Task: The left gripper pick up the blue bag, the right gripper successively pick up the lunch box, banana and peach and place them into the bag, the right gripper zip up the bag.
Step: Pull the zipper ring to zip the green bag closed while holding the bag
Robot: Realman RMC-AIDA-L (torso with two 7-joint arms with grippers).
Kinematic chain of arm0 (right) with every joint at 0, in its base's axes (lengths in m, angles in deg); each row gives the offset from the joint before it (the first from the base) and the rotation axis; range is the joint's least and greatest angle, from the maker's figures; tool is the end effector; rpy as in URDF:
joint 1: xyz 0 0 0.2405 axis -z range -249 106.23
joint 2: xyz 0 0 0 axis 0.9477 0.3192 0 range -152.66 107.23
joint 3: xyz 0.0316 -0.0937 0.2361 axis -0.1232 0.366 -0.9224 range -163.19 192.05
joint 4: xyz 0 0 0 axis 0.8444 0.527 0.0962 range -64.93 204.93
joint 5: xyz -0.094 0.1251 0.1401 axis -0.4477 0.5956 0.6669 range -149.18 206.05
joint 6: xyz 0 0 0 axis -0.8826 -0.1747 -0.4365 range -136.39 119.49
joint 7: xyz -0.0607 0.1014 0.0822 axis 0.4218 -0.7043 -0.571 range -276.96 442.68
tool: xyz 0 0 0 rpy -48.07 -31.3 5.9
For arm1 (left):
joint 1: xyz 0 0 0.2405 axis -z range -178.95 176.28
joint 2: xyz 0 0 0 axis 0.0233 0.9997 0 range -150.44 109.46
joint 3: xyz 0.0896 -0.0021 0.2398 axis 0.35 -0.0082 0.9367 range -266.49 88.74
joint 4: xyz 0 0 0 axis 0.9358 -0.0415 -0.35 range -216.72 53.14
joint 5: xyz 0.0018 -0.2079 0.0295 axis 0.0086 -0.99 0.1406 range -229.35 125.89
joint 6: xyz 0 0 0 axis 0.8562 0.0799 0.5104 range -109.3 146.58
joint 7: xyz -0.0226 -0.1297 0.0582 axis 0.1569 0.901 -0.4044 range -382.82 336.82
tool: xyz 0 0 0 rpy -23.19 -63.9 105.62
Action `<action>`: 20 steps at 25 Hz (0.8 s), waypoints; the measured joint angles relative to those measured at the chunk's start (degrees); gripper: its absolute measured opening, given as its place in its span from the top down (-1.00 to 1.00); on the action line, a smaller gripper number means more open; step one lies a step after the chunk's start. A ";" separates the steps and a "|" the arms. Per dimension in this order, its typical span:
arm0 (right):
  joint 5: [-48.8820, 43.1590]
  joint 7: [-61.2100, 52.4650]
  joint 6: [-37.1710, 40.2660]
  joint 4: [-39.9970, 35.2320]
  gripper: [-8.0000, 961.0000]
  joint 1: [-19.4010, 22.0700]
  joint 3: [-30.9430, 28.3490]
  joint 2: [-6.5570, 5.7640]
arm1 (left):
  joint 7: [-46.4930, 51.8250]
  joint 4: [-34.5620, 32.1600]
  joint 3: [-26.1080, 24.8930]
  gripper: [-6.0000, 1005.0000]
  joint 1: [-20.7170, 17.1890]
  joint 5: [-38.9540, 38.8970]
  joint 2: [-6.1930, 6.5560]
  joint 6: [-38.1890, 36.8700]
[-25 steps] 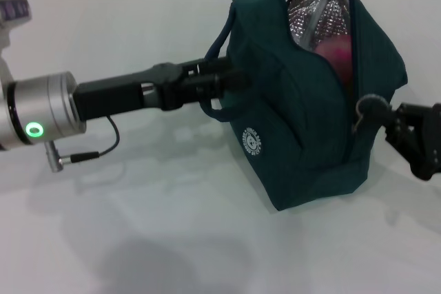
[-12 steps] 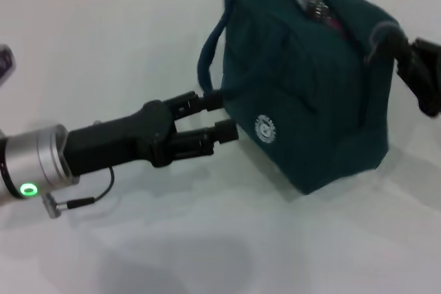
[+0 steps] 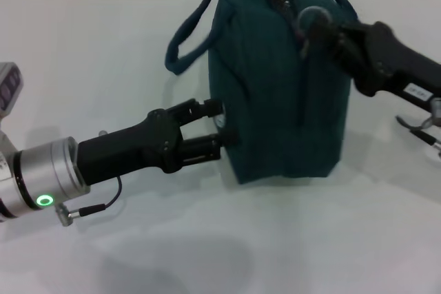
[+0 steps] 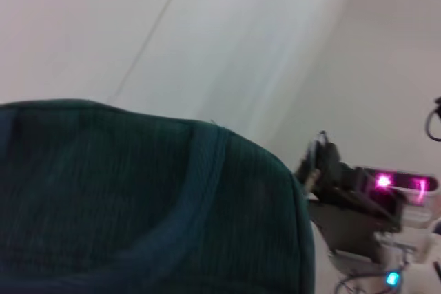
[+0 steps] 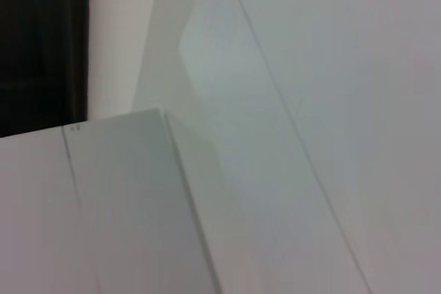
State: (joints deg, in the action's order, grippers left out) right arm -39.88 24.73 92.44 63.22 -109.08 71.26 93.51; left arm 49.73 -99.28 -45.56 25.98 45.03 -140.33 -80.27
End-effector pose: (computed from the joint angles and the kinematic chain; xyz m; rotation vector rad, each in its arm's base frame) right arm 0.2002 0.3233 -0.0128 -2.4397 0.4490 1.5595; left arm -0.2495 0.2757 -0.0370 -2.6230 -0.8580 -1.3150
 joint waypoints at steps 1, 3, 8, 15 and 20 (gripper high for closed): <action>-0.05 -0.01 -0.14 0.38 0.92 -0.41 0.36 0.00 | -0.48 0.34 -0.08 -0.74 -0.06 -0.41 -0.01 0.38; -0.13 -0.01 -0.33 0.81 0.92 -0.87 0.86 -0.01 | -1.63 1.17 -0.13 -0.74 -0.11 -1.70 -0.02 1.38; 0.02 -0.05 -0.98 0.88 0.91 -0.97 1.17 -0.03 | -4.40 2.16 -0.10 -0.73 -0.12 -4.53 -0.13 2.97; 0.15 0.16 -2.54 0.53 0.91 -1.42 1.18 -0.04 | -8.02 4.10 0.21 -0.73 2.05 -4.84 -0.44 4.30; -0.05 0.45 -3.53 0.69 0.90 -2.87 1.20 -0.04 | -8.85 5.29 0.03 -0.72 2.92 -4.84 -0.31 4.35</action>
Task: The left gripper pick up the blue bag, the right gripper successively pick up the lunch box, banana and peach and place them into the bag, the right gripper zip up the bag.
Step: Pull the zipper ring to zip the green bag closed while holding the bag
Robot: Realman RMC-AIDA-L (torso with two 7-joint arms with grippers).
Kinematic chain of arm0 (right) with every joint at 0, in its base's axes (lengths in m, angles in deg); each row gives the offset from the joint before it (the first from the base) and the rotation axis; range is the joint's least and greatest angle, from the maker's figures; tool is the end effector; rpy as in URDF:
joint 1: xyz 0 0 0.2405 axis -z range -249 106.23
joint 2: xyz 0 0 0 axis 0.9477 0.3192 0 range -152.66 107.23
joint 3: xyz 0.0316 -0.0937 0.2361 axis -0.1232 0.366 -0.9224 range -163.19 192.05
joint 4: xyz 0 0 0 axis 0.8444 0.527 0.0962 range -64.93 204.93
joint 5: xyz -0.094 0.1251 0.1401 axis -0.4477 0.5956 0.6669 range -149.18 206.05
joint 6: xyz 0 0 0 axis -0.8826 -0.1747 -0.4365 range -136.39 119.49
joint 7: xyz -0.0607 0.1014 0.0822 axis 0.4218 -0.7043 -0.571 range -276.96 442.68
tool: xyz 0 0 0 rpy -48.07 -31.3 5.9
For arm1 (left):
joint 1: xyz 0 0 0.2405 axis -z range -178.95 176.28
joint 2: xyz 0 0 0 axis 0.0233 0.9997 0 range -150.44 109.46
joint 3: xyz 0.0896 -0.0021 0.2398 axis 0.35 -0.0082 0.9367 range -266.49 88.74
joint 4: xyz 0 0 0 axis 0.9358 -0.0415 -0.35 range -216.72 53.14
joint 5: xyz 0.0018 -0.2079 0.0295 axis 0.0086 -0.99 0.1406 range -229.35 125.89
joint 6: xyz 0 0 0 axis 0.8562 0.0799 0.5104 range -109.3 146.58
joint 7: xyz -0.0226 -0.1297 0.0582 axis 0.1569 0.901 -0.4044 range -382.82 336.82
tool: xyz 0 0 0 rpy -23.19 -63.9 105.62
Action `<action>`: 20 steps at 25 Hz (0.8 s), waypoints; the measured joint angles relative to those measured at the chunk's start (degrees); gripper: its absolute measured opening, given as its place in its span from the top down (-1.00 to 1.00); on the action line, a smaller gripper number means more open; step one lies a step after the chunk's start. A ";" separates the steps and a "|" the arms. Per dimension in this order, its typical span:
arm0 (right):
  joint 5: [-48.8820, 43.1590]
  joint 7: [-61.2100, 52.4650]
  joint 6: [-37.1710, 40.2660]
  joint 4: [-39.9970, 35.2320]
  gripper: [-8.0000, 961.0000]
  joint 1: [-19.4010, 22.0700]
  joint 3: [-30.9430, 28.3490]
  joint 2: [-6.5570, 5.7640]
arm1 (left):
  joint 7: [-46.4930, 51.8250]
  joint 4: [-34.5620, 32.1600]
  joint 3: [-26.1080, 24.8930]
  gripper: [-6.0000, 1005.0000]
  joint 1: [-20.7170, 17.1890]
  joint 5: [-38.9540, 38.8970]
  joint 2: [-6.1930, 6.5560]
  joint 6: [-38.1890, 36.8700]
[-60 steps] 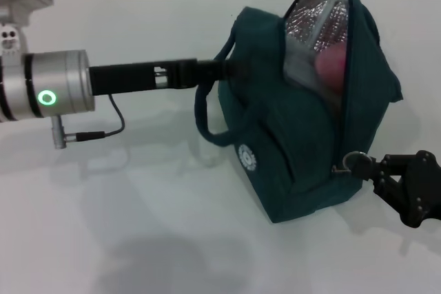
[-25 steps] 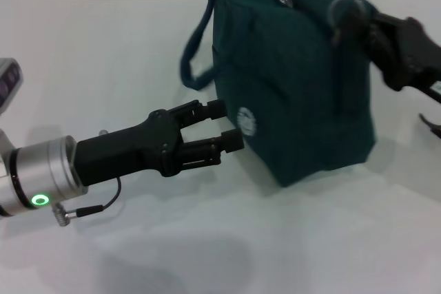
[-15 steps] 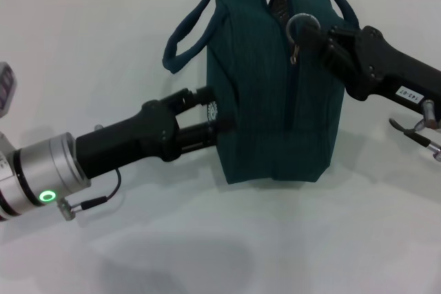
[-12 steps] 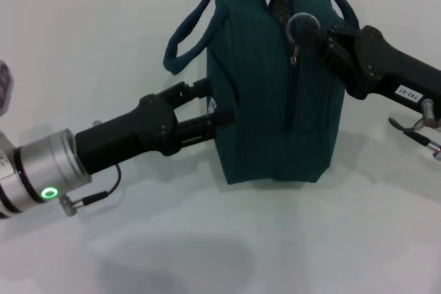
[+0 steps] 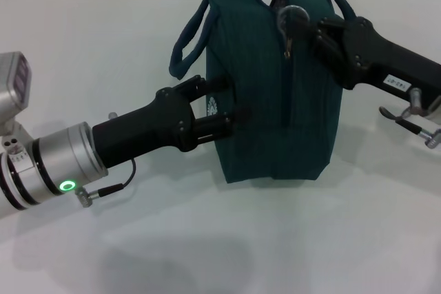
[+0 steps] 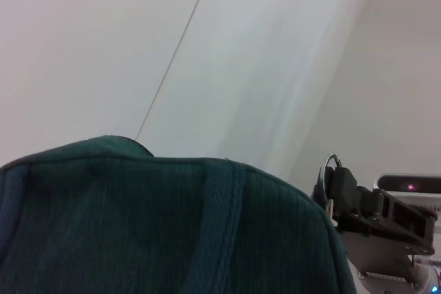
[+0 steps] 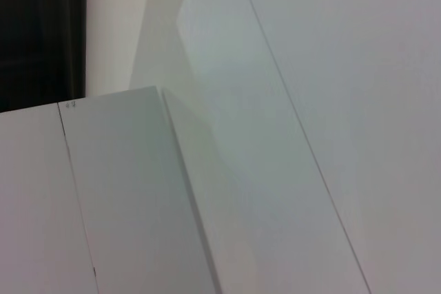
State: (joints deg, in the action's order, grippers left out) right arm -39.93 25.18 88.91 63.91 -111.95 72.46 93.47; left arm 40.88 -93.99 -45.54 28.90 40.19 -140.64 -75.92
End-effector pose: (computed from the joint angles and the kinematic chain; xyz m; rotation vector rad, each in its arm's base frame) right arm 0.1899 0.3362 -0.0207 -2.4815 0.4375 1.4963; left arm -0.2407 0.2906 -0.0477 -2.5355 -0.7337 -1.3167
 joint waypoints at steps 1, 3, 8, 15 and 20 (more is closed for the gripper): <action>-0.06 0.04 -0.12 0.06 0.90 -0.28 0.04 0.00 | 0.00 0.01 -0.05 -0.72 0.01 -0.02 0.00 0.00; -0.14 0.06 -0.40 0.10 0.90 -0.81 0.36 0.00 | 0.06 0.02 -0.11 -0.72 0.05 -0.32 0.00 0.02; -0.18 0.12 -1.03 0.11 0.90 -1.49 0.68 0.00 | 0.56 0.30 -0.12 -0.72 0.43 -1.71 -0.01 1.59; 0.06 0.15 -0.98 0.11 0.89 -1.51 0.70 0.00 | -0.12 0.62 0.21 -0.57 0.44 -3.22 0.14 2.79; 0.19 0.17 -1.07 -0.03 0.89 -1.55 0.66 0.00 | -1.09 0.50 0.27 -0.24 0.43 -3.07 0.13 2.74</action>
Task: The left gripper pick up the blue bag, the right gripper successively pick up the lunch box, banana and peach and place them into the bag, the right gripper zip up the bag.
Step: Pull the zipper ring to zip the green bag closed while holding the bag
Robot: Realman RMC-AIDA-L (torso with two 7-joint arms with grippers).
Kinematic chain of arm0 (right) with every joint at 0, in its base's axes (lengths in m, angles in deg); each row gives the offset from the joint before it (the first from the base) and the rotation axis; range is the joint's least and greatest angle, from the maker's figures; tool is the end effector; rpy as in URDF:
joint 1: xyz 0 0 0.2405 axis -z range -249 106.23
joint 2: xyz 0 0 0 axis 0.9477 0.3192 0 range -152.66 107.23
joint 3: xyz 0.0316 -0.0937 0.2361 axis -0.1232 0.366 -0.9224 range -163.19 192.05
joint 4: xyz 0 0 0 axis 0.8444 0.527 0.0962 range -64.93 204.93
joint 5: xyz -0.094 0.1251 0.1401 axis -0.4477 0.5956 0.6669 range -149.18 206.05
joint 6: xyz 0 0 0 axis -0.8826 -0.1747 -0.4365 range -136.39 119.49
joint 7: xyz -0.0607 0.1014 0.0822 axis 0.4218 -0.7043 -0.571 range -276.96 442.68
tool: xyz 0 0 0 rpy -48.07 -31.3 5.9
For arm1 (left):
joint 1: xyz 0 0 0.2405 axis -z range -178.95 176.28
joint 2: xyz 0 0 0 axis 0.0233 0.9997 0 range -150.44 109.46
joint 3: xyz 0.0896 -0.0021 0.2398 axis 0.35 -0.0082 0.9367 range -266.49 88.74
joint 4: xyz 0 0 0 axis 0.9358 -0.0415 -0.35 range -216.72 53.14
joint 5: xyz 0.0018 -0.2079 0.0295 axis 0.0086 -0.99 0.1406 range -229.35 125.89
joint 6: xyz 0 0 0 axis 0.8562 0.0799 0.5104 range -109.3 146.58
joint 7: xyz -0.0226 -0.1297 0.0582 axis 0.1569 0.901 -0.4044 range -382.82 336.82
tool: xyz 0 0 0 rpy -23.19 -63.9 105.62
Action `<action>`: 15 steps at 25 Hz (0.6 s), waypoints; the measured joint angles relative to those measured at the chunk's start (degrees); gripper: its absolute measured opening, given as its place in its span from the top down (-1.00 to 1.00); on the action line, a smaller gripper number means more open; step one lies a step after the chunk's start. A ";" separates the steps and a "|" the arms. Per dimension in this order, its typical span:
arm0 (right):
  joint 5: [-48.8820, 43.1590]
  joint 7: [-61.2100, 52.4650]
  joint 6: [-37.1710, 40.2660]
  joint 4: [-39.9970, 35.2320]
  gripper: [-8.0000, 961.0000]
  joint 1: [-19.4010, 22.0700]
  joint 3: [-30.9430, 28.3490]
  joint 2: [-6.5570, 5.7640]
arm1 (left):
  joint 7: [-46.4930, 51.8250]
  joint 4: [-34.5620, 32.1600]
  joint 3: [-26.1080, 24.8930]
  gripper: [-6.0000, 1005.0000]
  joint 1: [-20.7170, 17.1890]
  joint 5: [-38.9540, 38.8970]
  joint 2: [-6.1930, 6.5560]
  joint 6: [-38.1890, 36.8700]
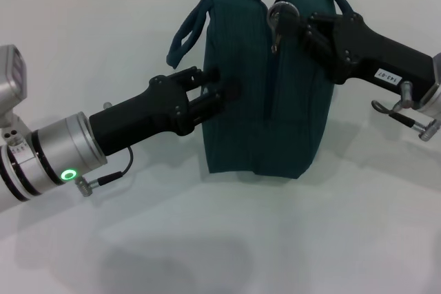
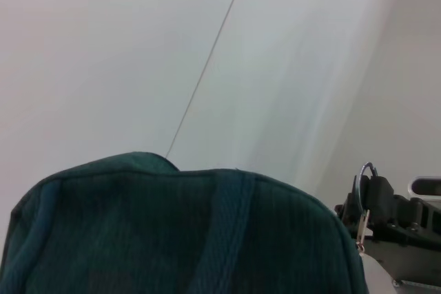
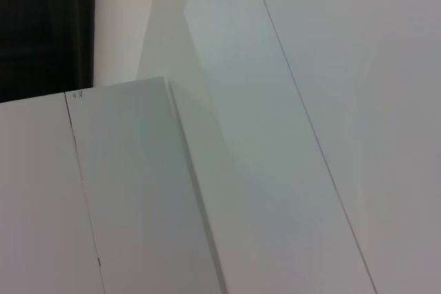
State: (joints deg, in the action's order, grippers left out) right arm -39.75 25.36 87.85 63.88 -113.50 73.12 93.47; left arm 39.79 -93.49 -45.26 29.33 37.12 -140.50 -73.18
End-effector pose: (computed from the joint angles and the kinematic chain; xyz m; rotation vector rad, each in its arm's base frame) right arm 0.1820 0.3424 -0.0228 -2.5029 0.4118 1.4806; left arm -0.2425 0.3005 -0.0459 -2.4723 -0.7312 -1.2949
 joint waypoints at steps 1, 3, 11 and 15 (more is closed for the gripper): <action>0.01 0.00 -0.01 -0.06 0.89 0.00 -0.02 0.00 | -0.22 0.00 0.00 -0.19 0.00 0.01 0.00 -0.01; 0.02 0.01 -0.01 -0.15 0.89 -0.02 -0.08 0.00 | -0.65 0.00 0.17 -0.10 0.01 0.01 -0.01 -0.03; 0.12 -0.06 -0.01 -0.35 0.88 -0.19 -0.41 0.00 | -1.73 -0.28 2.64 0.44 0.82 -0.02 0.05 0.07; 0.53 -0.34 0.23 -0.37 0.88 -0.16 -0.55 0.00 | -1.75 -0.42 2.71 0.62 0.90 -0.03 0.05 0.12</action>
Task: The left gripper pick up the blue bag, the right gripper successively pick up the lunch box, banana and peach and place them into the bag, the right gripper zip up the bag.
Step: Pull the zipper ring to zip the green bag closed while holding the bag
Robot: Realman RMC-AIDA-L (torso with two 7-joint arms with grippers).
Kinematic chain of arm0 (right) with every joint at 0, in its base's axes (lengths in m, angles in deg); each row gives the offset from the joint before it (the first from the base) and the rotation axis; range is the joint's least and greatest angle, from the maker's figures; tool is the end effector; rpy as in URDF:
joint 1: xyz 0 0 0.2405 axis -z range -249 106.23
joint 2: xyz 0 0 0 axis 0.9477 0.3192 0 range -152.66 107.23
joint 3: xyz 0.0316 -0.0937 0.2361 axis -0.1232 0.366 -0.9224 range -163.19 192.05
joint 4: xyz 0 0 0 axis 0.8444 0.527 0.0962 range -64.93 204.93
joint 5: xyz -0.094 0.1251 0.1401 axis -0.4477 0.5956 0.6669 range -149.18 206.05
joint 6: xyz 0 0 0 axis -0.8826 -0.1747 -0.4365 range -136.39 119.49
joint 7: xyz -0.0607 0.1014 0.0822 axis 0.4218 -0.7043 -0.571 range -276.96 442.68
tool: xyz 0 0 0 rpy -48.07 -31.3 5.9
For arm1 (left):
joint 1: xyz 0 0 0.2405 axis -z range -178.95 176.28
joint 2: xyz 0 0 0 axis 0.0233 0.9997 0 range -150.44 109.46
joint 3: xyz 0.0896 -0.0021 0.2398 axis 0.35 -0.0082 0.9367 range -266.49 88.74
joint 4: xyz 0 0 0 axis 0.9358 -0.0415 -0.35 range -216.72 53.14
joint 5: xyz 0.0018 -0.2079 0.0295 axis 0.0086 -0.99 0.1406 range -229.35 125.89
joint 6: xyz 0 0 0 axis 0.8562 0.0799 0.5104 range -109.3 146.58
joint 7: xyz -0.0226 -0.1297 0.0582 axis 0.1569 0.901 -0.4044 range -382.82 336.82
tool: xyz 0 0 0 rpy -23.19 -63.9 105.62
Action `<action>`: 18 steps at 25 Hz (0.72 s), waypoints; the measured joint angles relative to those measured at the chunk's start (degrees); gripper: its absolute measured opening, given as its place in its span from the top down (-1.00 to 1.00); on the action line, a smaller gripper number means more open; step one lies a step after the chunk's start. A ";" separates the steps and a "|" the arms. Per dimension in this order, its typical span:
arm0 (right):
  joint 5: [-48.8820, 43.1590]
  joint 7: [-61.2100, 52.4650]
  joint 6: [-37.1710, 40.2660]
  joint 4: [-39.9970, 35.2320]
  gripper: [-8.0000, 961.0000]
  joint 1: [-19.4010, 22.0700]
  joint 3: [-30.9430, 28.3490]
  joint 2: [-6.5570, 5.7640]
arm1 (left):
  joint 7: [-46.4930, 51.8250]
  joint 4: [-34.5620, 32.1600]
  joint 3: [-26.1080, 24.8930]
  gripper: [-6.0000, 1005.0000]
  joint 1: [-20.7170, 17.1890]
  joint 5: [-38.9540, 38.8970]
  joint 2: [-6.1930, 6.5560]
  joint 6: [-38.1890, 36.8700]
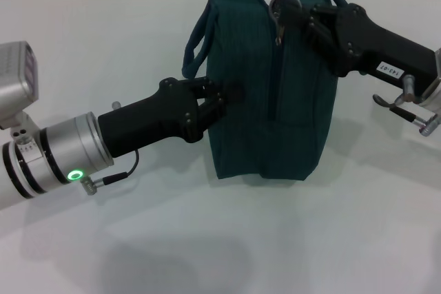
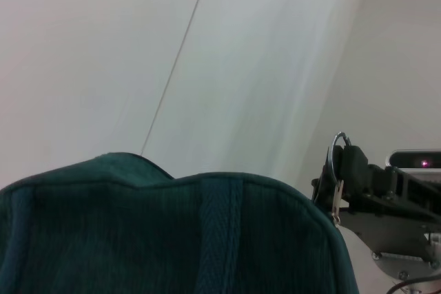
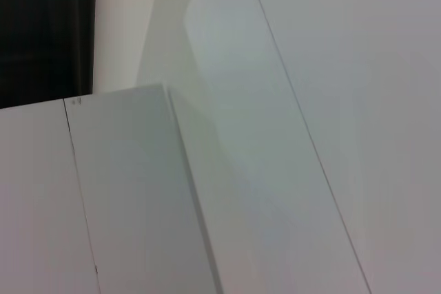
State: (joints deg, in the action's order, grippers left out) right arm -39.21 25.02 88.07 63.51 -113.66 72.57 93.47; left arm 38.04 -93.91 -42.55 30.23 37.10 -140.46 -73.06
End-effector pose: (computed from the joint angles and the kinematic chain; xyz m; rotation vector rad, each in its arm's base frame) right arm 0.1797 0.3449 -0.0196 -2.4847 0.4055 1.4992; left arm -0.2368 0.3011 -0.0501 -2.5366 -0.6588 -1.2629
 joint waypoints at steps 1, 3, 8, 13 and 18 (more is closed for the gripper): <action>0.15 -0.06 0.16 -0.01 0.88 0.04 -0.02 0.00 | 0.00 -0.01 0.07 0.64 0.03 0.02 0.01 0.03; 0.89 -0.25 0.40 -0.01 0.88 0.13 0.04 0.00 | -0.02 -0.02 0.30 0.68 0.05 0.23 0.06 0.27; 2.07 -1.20 0.51 -0.04 0.87 0.25 0.03 0.00 | -0.04 -0.06 2.80 0.76 0.22 0.88 0.09 0.62; 5.39 -4.26 0.54 0.32 0.87 0.64 -0.02 0.00 | -0.03 -0.11 4.47 0.83 0.32 0.92 0.09 1.12; 6.36 -6.13 -0.87 0.20 0.87 0.88 -0.05 0.00 | 0.33 -0.10 7.01 0.85 0.36 1.77 0.22 0.88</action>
State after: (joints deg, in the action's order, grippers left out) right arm -32.86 18.89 87.21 63.71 -112.78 72.52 93.47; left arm 38.36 -94.01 -35.54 30.60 38.87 -140.24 -72.18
